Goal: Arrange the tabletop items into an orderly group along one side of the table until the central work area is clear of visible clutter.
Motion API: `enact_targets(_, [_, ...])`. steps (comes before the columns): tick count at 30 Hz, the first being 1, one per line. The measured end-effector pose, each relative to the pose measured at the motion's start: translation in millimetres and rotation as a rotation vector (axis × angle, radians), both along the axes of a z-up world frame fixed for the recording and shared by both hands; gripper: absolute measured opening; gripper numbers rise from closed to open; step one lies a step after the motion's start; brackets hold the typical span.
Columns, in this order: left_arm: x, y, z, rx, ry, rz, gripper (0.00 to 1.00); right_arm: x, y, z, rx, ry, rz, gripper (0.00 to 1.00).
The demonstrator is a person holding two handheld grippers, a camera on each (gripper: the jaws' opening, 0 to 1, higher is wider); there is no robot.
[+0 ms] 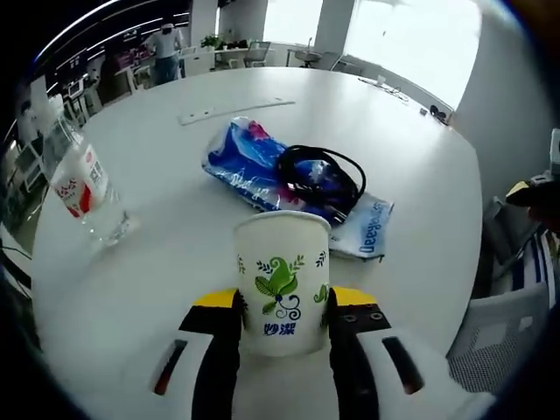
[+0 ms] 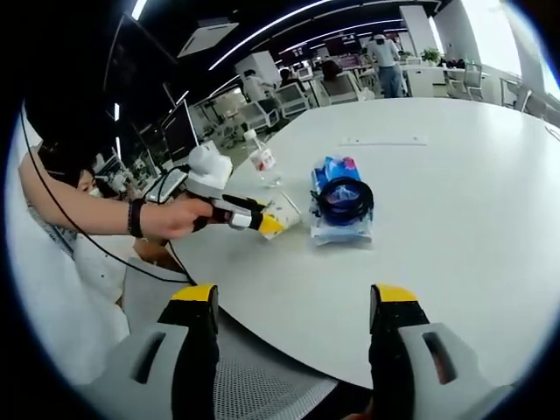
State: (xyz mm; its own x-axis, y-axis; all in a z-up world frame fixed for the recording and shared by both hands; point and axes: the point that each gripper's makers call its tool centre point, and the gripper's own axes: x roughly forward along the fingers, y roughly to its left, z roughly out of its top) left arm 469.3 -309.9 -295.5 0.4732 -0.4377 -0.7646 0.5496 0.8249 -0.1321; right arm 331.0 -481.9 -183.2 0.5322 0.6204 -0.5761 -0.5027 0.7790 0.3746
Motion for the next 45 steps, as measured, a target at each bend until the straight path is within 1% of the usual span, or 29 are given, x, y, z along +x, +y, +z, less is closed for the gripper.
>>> enact_targets(8, [-2.2,0,10.0,-0.008,-0.025,-0.026,0.38,12,8,2.2,0.015,-0.006,0.033,0.68])
enact_targets(12, [-5.9,-1,12.7,-0.013,-0.028,-0.044,0.38,24,18,5.6,0.035,-0.016,0.062,0.67])
enact_targets(18, [-9.0,-6,21.6,-0.020,-0.053,-0.080,0.38,42,33,10.4,0.052,-0.031,0.103,0.66])
enact_targets(19, [-8.7,-8,23.0,-0.017,-0.058,-0.092,0.38,45,36,11.3,0.063,-0.031,0.110,0.66])
enact_targets(22, [-9.4,-14,30.1,-0.017,-0.073,-0.121,0.38,52,44,10.4,0.062,-0.032,0.138,0.66])
enact_targets(25, [-8.2,-21,36.7,-0.029,-0.086,-0.141,0.38,58,50,10.9,0.060,-0.033,0.161,0.66])
enact_targets(29, [-12.7,-34,45.6,-0.044,-0.100,-0.192,0.38,66,54,11.9,0.064,-0.035,0.178,0.66])
enact_targets(30, [-14.7,-39,48.3,-0.053,-0.105,-0.207,0.38,67,55,11.9,0.062,-0.035,0.184,0.65])
enact_targets(36, [-23.4,-52,54.4,-0.067,-0.125,-0.264,0.38,75,59,10.7,0.059,-0.035,0.213,0.64])
enact_targets(45, [-37.4,-72,63.8,-0.086,-0.151,-0.347,0.38,81,58,6.4,0.058,-0.026,0.248,0.61])
